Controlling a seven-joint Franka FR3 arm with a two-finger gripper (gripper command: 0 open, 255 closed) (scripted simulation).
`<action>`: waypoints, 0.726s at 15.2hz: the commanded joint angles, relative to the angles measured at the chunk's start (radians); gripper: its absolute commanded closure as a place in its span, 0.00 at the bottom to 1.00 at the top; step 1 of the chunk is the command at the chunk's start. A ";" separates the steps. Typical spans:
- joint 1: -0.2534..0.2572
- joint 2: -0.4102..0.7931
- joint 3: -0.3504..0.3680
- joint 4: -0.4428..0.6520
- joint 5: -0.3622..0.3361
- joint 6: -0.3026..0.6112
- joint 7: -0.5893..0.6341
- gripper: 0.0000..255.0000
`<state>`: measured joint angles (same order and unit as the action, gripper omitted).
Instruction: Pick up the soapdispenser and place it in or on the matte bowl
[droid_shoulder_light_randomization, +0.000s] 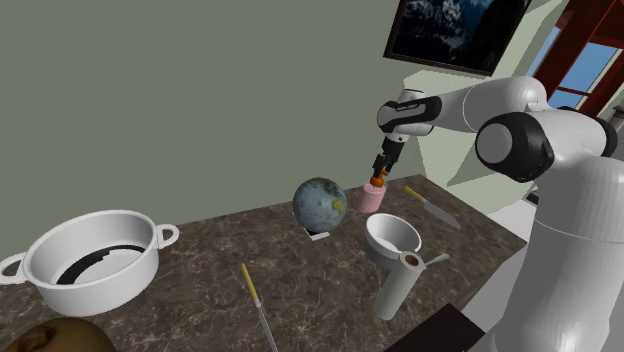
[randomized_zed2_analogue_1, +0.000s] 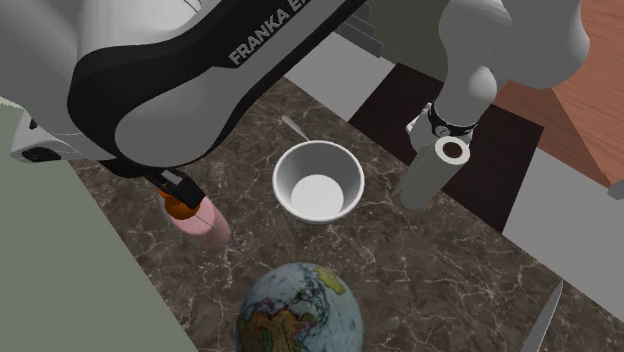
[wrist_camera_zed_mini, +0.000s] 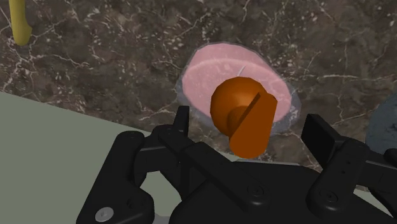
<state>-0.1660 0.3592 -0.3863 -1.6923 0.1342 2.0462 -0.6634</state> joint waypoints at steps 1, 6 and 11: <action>0.000 0.001 0.000 0.000 0.000 0.001 0.000 0.00; 0.000 0.001 0.000 0.000 0.000 0.001 0.000 1.00; 0.000 0.001 0.000 0.000 0.000 0.001 0.001 1.00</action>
<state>-0.1660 0.3590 -0.3867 -1.6911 0.1342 2.0480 -0.6626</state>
